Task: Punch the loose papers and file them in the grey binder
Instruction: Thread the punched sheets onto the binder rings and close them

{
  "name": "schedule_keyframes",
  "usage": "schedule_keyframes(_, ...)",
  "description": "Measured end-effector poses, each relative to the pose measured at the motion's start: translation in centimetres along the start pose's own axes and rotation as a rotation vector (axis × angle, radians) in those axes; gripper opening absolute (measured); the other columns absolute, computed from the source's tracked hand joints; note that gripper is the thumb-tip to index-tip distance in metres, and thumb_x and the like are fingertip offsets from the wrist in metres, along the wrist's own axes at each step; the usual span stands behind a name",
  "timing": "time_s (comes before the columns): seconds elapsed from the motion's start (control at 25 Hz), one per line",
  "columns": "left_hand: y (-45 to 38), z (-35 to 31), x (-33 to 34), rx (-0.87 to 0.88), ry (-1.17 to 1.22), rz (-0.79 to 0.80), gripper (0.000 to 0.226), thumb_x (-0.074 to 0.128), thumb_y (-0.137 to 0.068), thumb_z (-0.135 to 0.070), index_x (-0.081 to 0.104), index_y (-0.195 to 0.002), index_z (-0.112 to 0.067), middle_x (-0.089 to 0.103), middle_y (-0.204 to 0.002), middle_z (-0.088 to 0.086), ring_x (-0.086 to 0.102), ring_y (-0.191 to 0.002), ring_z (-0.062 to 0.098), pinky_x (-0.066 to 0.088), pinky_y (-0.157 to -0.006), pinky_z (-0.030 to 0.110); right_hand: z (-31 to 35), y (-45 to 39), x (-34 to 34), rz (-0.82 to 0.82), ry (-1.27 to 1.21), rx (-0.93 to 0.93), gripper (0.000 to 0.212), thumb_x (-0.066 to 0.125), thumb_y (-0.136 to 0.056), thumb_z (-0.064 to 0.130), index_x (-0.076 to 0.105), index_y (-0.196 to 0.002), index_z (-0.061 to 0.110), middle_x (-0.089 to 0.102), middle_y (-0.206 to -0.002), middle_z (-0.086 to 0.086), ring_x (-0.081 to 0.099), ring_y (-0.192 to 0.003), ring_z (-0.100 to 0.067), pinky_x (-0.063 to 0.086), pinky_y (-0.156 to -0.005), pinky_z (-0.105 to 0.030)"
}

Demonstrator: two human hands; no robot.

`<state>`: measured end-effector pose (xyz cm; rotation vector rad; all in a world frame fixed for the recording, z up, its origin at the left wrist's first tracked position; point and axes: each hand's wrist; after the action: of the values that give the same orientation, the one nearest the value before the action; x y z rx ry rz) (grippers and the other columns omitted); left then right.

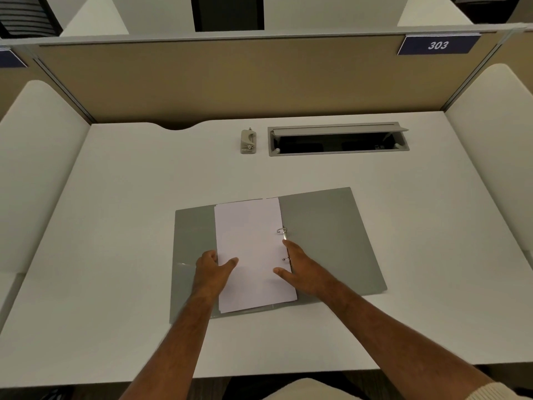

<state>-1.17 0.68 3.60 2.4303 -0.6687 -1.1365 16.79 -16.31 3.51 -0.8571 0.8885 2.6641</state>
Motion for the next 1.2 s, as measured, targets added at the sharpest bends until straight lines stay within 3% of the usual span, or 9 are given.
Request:
schedule_keyframes(0.12,0.0,-0.3,0.3,-0.003,0.030,0.006,0.069,0.083,-0.082,-0.045,0.055,-0.130,-0.006,0.058,-0.126,0.009,0.057,-0.109,0.025,0.047,-0.089,0.033,-0.2,-0.1,-0.2,-0.007,-0.012,0.018,0.084,0.062,-0.097,0.045,0.014,-0.161,0.017,0.022,-0.167,-0.001,0.036,-0.147,-0.016,0.025,-0.115,-0.024)
schedule_keyframes(0.28,-0.4,-1.2,1.4,-0.026,0.089,0.060,0.087,0.088,-0.075,-0.049,0.049,-0.141,-0.007,0.058,-0.135,0.009,0.060,-0.119,0.029,0.052,-0.098,0.039,-0.2,-0.2,-0.4,0.004,-0.050,0.012,0.083,0.064,-0.097,0.042,0.016,-0.160,0.016,0.025,-0.165,0.000,0.044,-0.141,-0.015,0.030,-0.112,-0.024)
schedule_keyframes(0.4,-0.4,-2.6,2.6,-0.023,0.187,0.118,0.077,0.089,-0.073,-0.047,0.054,-0.131,-0.011,0.065,-0.123,0.003,0.067,-0.099,0.019,0.056,-0.081,0.030,-0.5,-0.4,-0.2,0.024,-0.110,0.019,0.084,0.064,-0.096,0.042,0.015,-0.160,0.018,0.029,-0.164,0.000,0.050,-0.136,-0.013,0.037,-0.111,-0.028)
schedule_keyframes(0.56,0.1,-4.3,3.6,-0.011,0.277,0.181,0.050,0.086,-0.081,-0.035,0.062,-0.118,-0.013,0.069,-0.108,0.001,0.066,-0.082,0.006,0.048,-0.060,0.018,-0.5,-0.4,-0.4,0.019,-0.130,0.010,0.081,0.064,-0.097,0.039,0.018,-0.159,0.017,0.036,-0.159,0.000,0.051,-0.133,-0.013,0.040,-0.110,-0.028)
schedule_keyframes(0.64,0.0,-4.6,4.0,-0.029,0.338,0.201,0.048,0.086,-0.082,-0.029,0.063,-0.120,-0.009,0.072,-0.110,0.005,0.069,-0.085,0.011,0.051,-0.061,0.020,-0.5,-0.4,-0.6,0.003,-0.144,0.006,0.068,0.061,-0.099,0.033,0.026,-0.155,0.019,0.049,-0.146,-0.002,0.056,-0.121,-0.013,0.044,-0.108,-0.030)
schedule_keyframes(0.72,0.0,-4.9,4.1,-0.033,0.383,0.215,0.043,0.084,-0.083,-0.024,0.066,-0.119,-0.009,0.074,-0.110,0.007,0.072,-0.088,0.016,0.055,-0.064,0.024,-0.9,-0.4,-0.6,-0.028,-0.144,-0.005,0.051,0.056,-0.100,0.033,0.032,-0.145,0.025,0.057,-0.129,-0.006,0.060,-0.114,-0.021,0.050,-0.103,-0.042)
schedule_keyframes(0.84,0.1,-5.3,4.2,-0.023,0.432,0.247,0.039,0.083,-0.084,-0.023,0.068,-0.117,-0.010,0.076,-0.111,0.008,0.074,-0.093,0.023,0.060,-0.074,0.031,-1.5,-0.3,-0.7,-0.027,-0.178,-0.019,0.046,0.053,-0.100,0.033,0.032,-0.141,0.029,0.056,-0.134,-0.010,0.057,-0.122,-0.029,0.049,-0.105,-0.046)
schedule_keyframes(1.08,1.3,-6.7,5.0,0.043,0.480,0.328,0.045,0.083,-0.085,-0.027,0.063,-0.123,-0.014,0.075,-0.113,0.003,0.074,-0.099,0.019,0.058,-0.076,0.028,-2.0,-0.2,-0.8,-0.023,-0.321,-0.024,0.041,0.048,-0.105,0.020,0.035,-0.143,0.021,0.054,-0.135,0.005,0.055,-0.123,-0.009,0.046,-0.108,-0.029)
schedule_keyframes(1.2,2.0,-7.6,6.0,0.075,0.475,0.369,0.046,0.081,-0.087,-0.030,0.061,-0.125,-0.016,0.073,-0.115,0.002,0.073,-0.100,0.017,0.059,-0.079,0.028,-2.2,-0.5,-1.1,-0.069,-0.457,0.017,0.034,0.043,-0.107,0.029,0.038,-0.140,0.021,0.054,-0.135,0.006,0.057,-0.120,-0.008,0.047,-0.106,-0.029)
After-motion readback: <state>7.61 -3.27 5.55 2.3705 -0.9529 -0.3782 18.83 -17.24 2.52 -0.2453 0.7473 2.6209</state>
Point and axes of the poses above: each hand's wrist, its own y-axis away from the middle knuckle, its own x-axis out of the palm, z = x × y
